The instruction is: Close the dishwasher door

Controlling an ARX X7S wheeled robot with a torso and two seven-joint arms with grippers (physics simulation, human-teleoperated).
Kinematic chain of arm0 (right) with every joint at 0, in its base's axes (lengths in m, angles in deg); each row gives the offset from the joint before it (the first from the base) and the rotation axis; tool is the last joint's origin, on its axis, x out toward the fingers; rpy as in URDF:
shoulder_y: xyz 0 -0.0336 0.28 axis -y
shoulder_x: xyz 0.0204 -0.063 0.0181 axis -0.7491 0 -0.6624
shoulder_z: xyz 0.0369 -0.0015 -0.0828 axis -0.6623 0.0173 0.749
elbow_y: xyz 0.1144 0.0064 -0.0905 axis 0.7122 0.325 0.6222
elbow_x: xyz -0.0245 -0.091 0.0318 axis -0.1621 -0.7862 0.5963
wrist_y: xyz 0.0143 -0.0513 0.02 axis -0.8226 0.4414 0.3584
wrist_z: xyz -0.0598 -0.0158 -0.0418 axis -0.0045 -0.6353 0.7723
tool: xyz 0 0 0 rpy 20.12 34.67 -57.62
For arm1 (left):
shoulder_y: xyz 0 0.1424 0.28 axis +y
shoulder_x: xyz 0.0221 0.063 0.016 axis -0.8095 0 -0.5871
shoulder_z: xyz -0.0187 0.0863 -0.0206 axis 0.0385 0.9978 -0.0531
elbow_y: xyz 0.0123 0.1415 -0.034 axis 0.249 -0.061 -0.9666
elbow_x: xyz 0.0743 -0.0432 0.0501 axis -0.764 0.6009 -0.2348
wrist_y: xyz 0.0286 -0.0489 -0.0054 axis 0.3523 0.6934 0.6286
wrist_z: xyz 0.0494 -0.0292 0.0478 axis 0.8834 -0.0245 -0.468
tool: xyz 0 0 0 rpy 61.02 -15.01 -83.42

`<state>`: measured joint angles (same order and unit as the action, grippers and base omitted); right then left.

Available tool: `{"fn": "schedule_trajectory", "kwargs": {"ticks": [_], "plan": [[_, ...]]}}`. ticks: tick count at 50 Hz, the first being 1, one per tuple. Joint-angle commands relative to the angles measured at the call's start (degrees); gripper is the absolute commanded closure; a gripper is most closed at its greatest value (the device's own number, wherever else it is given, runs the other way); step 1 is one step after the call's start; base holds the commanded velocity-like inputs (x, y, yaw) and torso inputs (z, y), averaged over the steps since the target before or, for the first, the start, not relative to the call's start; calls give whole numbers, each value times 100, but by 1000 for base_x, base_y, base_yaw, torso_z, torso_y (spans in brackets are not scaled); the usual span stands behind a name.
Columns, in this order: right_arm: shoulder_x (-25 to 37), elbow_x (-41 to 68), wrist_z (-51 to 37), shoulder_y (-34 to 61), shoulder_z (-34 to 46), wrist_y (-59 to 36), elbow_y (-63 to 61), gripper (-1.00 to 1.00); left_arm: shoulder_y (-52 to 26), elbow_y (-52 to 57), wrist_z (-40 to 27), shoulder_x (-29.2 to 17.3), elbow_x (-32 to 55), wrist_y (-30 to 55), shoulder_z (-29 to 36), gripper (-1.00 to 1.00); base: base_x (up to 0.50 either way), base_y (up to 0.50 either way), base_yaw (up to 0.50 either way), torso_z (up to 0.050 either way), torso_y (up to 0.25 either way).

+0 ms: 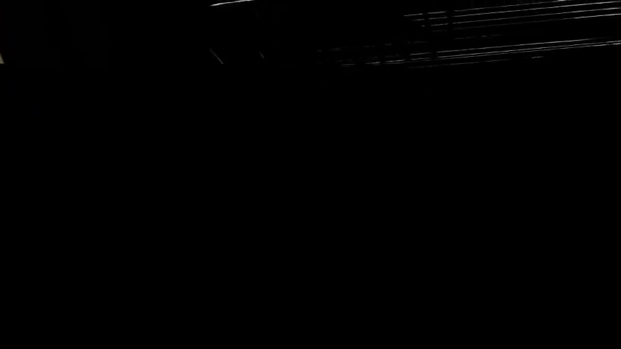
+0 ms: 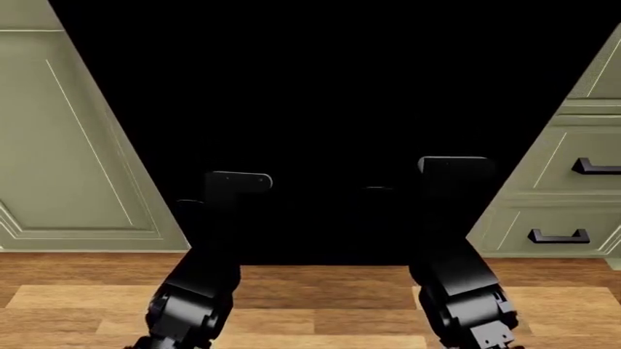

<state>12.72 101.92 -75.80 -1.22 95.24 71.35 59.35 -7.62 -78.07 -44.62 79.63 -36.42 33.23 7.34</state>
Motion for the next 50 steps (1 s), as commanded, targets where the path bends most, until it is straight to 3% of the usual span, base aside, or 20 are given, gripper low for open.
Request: {"fn": "schedule_trajectory", "kwargs": {"ticks": [1,17,50], "plan": [[-59,-76,171,83,-12,422,390,-100,-299,-676,62,124,-122,-528,17,-100,0,0,0,0,0],[-346,-222,404,620,-6,983,1659,-100,-1092,-2894,396,609,-135,-1679,8,-100,0,0,0,0,0],[-700,-345,608,1346,-29,1786,3442,-100,-1349,-3247,262,654,703,-1670,972,-100,0,0,0,0,0]]}}
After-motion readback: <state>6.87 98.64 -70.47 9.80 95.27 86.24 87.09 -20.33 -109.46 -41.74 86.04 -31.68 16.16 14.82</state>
